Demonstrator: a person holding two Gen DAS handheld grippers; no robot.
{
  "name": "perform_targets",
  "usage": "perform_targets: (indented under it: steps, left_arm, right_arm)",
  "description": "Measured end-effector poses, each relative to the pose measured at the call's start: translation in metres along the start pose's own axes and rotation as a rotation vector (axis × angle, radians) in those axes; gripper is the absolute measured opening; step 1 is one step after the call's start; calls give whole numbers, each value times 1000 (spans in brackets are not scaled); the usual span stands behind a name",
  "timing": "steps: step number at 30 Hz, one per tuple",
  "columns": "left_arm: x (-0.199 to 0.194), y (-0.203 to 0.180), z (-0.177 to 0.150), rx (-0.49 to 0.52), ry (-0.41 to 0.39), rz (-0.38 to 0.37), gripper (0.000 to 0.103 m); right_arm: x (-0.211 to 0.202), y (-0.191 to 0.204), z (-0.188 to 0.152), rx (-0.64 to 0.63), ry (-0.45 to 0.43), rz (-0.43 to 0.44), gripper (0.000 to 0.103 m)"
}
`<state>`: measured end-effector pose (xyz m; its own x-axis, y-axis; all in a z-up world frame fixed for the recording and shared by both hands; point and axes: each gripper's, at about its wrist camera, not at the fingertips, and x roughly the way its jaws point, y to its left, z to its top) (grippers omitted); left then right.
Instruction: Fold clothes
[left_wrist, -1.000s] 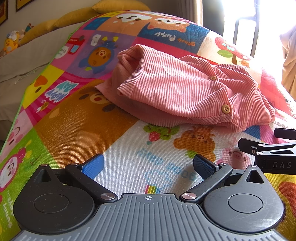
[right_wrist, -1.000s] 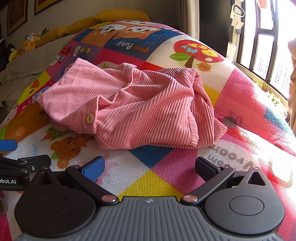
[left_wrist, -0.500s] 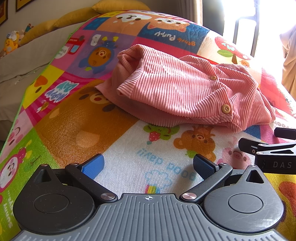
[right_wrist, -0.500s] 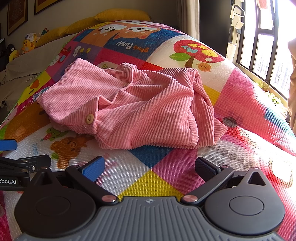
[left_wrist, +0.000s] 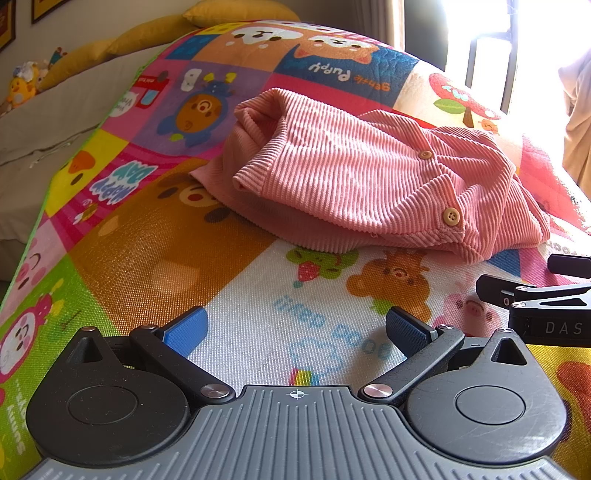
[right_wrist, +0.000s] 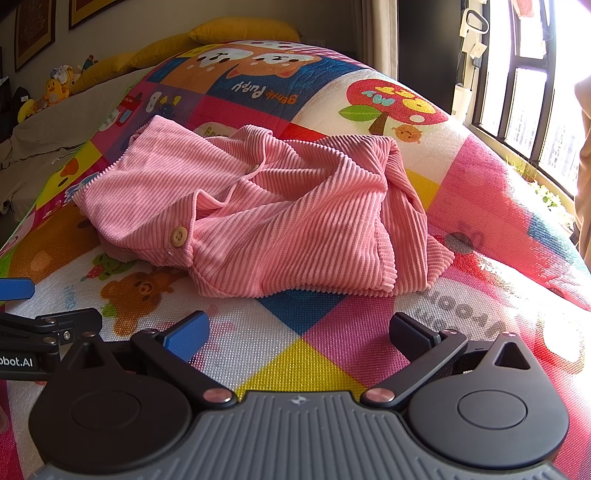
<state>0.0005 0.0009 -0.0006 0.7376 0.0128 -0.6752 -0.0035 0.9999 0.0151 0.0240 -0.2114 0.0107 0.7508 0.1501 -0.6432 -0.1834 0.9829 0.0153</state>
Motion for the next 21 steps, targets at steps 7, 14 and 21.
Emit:
perform_targets:
  steps: [7, 14, 21]
  left_arm:
    - [0, 0, 0, 0, 0, 0, 103]
    - [0, 0, 0, -2, 0, 2, 103]
    - [0, -2, 0, -7, -2, 15, 103]
  right_arm:
    - [-1, 1, 0, -2, 0, -2, 103]
    - [0, -1, 1, 5, 2, -1, 103]
    - [1, -1, 5, -15, 20, 7, 103]
